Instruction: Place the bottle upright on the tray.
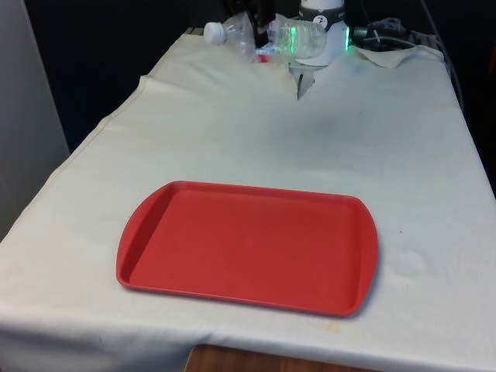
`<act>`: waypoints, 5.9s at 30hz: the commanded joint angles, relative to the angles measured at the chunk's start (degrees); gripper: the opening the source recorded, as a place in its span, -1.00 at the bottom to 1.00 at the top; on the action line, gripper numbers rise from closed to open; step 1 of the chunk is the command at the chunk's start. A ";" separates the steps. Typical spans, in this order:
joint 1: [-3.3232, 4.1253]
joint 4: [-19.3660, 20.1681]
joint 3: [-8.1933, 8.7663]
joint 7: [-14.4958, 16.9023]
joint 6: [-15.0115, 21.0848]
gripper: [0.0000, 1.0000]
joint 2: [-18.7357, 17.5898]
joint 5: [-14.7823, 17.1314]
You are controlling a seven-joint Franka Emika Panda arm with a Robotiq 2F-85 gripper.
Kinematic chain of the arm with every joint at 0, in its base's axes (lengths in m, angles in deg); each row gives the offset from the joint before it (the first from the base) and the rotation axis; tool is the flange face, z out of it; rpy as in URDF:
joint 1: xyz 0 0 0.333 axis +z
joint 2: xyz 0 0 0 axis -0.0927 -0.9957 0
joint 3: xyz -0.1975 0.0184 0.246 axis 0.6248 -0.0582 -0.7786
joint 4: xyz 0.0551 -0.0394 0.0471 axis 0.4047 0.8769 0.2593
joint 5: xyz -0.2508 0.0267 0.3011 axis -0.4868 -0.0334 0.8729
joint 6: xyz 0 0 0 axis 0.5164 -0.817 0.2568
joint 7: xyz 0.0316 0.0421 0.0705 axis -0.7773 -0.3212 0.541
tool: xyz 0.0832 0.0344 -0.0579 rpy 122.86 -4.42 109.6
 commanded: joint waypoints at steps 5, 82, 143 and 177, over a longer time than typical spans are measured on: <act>0.06 -0.23 -0.57 -0.80 0.74 -0.31 0.00 -1.20; 0.46 5.84 -10.20 -24.01 34.03 -0.31 -1.26 -33.23; 2.01 -2.92 -14.61 -57.35 31.86 -0.31 -7.91 -77.98; 2.01 -4.18 -21.43 -65.95 20.17 -0.31 -8.71 -91.73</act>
